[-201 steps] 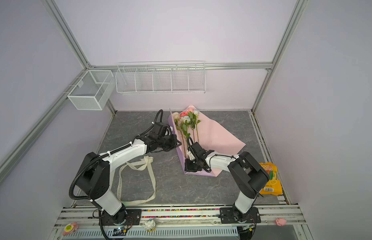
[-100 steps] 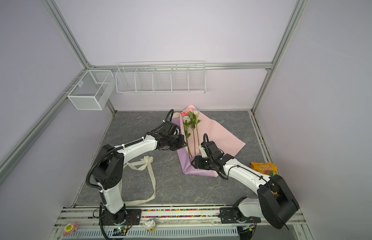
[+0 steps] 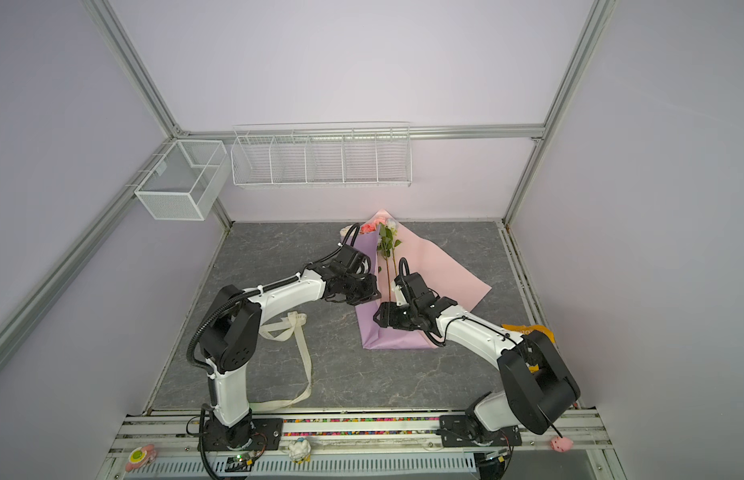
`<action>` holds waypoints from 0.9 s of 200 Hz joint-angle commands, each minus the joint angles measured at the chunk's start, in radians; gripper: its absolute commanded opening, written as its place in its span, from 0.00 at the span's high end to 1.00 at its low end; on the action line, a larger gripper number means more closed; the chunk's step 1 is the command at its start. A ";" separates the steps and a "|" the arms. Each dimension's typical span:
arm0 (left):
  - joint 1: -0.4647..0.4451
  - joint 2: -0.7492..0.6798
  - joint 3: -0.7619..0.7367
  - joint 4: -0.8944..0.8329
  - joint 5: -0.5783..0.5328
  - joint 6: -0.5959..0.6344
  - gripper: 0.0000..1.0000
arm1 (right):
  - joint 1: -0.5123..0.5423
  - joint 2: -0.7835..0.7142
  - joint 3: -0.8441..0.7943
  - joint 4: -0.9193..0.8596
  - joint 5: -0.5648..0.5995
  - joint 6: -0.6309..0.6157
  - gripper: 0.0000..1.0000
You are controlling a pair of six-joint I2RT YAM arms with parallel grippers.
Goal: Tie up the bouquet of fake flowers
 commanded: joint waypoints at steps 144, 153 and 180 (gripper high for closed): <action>-0.011 -0.142 -0.030 -0.053 -0.079 0.056 0.59 | 0.011 0.108 -0.039 0.156 0.019 0.082 0.92; -0.010 -0.183 -0.067 -0.033 -0.086 0.060 0.51 | 0.011 0.109 -0.048 0.173 0.005 0.091 0.93; -0.003 -0.306 -0.191 0.041 -0.102 0.054 0.37 | 0.010 0.114 -0.074 0.210 -0.010 0.117 0.93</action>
